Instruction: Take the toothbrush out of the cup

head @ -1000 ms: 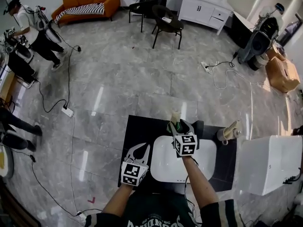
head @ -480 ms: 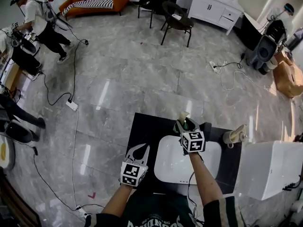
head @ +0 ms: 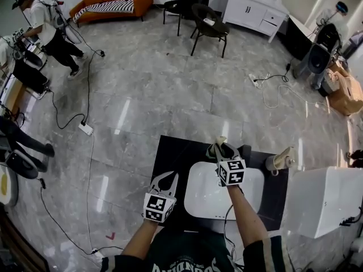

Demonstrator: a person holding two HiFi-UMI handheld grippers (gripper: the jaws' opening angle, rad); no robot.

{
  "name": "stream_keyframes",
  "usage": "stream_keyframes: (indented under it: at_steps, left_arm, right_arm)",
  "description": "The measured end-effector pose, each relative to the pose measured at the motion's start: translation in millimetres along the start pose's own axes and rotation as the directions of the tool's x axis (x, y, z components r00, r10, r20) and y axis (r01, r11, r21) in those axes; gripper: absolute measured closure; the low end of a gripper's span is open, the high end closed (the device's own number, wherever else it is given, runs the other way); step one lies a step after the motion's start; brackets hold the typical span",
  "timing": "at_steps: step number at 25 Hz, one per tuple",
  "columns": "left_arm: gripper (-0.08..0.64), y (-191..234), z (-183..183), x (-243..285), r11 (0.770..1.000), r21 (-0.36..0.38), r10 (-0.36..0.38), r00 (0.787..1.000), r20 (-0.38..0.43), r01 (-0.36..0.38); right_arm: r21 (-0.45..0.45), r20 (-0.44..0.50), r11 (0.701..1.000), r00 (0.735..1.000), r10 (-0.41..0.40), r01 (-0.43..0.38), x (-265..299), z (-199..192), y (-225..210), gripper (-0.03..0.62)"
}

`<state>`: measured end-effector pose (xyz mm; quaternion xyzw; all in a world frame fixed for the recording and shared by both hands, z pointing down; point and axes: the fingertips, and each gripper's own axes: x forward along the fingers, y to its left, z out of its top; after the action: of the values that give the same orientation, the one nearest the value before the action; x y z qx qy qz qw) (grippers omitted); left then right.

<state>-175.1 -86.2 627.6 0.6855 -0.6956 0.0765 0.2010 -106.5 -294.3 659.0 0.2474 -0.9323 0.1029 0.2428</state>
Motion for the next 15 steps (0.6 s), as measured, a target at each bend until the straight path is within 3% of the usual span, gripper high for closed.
stream_keyframes:
  at_steps: [15]
  left_arm:
    - [0.549,-19,12,-11,1.000,0.020,-0.014,0.999,0.044,0.013]
  right_arm:
    - [0.000,0.208,1.000,0.978,-0.007,0.007,-72,81,9,0.491]
